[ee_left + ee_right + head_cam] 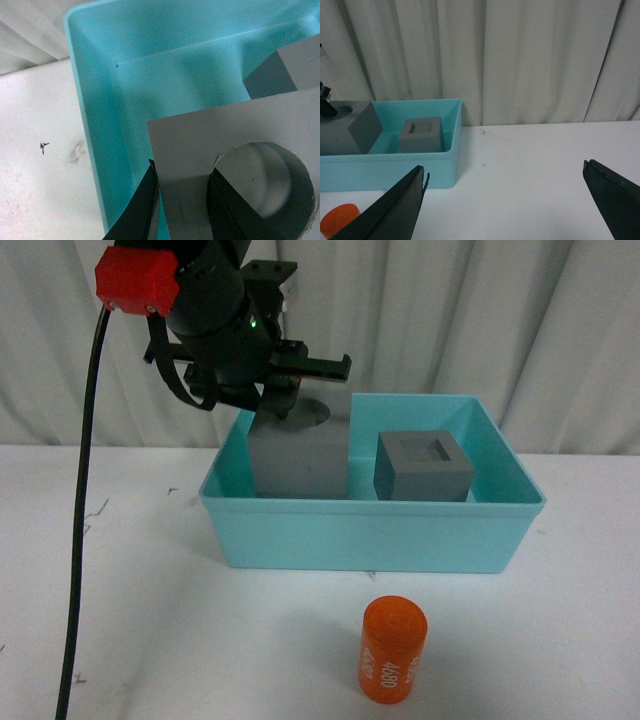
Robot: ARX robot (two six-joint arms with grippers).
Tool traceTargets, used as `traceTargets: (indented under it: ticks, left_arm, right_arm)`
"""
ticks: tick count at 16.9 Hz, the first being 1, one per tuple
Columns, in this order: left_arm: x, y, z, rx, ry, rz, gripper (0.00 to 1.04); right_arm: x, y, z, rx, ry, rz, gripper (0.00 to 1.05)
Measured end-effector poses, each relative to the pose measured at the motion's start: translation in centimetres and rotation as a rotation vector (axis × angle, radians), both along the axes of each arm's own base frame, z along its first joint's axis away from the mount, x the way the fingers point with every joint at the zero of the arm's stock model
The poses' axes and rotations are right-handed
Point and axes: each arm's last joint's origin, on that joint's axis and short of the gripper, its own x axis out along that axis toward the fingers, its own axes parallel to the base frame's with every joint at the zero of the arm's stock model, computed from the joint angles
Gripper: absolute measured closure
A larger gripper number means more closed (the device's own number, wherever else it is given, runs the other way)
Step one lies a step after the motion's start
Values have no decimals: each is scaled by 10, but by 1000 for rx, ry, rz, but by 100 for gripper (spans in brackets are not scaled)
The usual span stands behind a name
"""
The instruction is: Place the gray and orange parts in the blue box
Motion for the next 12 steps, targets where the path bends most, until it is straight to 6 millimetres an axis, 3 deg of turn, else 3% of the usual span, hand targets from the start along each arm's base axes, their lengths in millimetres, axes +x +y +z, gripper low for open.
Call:
traceTargets:
  ticks: [6,12]
  left_arm:
    - [1,0,-7,3,-3,5,83]
    - [-2,2,-27,42,57,9,83]
  right_arm:
    - [0,0,0,0,0,0,6]
    - [0,0,0,0,0,0,6]
